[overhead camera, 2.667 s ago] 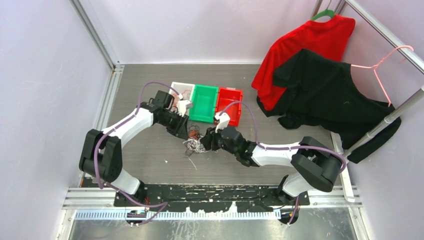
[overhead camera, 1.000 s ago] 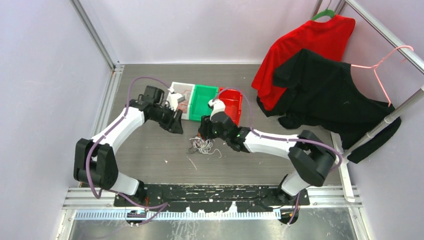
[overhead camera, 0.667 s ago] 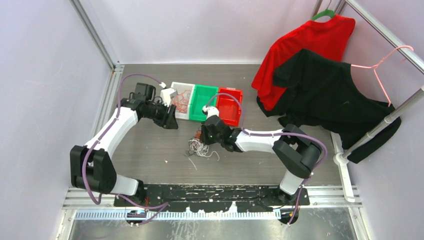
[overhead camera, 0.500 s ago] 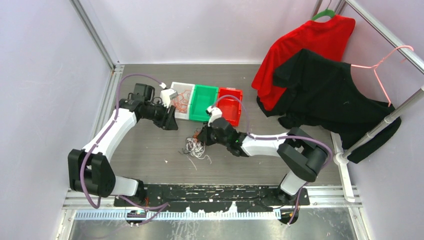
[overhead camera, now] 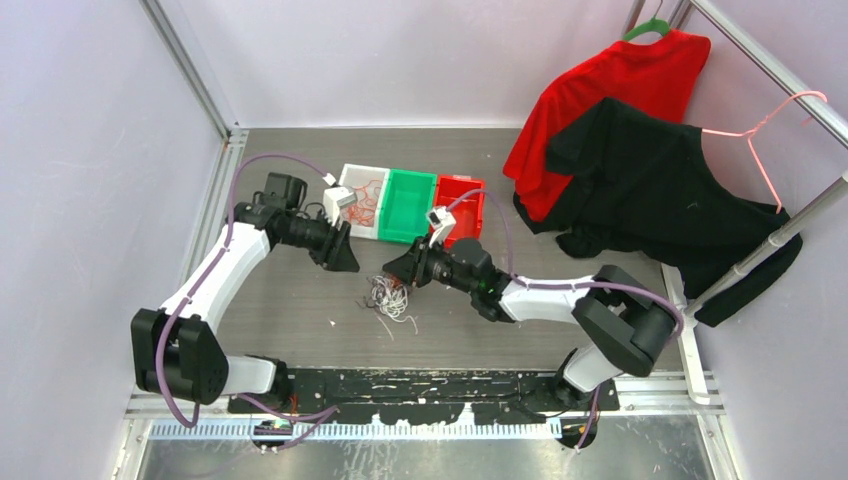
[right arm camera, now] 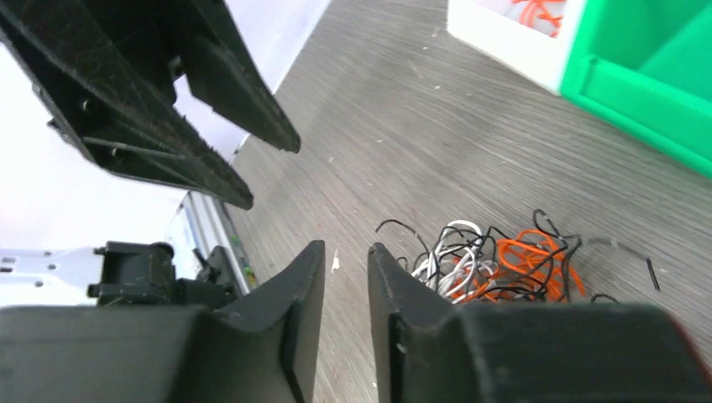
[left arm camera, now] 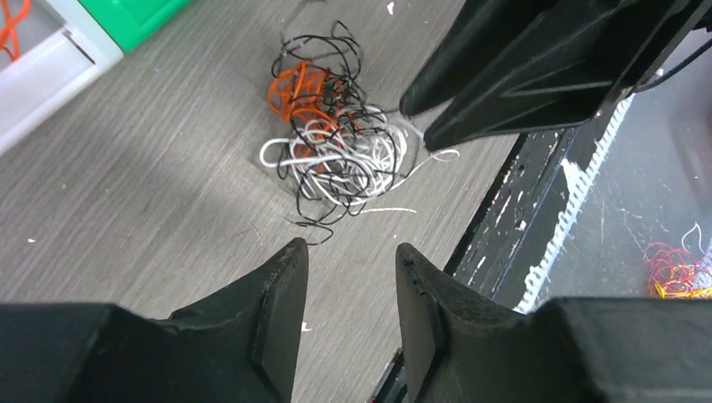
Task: Untangle the cables
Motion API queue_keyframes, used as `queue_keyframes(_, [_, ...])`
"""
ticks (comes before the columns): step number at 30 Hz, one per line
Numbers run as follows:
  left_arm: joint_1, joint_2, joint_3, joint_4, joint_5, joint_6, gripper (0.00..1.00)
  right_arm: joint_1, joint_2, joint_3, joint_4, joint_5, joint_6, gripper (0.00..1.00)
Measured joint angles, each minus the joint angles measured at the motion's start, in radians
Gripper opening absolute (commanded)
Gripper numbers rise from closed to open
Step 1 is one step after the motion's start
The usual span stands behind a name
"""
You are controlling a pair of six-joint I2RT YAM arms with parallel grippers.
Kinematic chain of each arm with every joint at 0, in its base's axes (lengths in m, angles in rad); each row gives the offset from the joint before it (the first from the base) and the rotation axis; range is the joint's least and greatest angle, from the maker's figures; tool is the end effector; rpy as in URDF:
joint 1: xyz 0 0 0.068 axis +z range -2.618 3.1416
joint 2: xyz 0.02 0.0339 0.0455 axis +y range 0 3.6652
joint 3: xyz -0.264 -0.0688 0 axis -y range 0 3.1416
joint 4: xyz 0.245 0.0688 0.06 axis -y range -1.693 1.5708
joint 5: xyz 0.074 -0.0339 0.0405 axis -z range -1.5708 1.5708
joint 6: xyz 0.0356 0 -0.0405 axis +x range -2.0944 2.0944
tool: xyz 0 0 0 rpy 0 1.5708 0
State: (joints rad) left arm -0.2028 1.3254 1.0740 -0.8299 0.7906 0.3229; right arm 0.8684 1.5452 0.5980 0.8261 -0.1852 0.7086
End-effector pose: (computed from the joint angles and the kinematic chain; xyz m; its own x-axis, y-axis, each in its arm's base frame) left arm 0.2443 -0.0761 0.2793 -0.6710 0.3659 -0.6449 0.7191 0.5332 -0.4457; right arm 0.1973 0.2433 0.2004 -0.6243 0.2524 -0.7392 -0.6085 0.4362 0.6629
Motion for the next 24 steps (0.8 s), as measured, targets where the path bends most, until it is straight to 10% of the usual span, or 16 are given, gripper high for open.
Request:
queue_keyframes(13, [0.0, 0.0, -0.009, -0.019, 0.002, 0.026, 0.49, 0.0, 0.019, 0.16, -0.503, 0.283, -0.143, 0.58])
queue_keyframes(24, [0.0, 0.0, -0.009, -0.021, -0.003, 0.025, 0.48, -0.003, 0.19, 0.178, -0.452, 0.193, -0.109, 0.16])
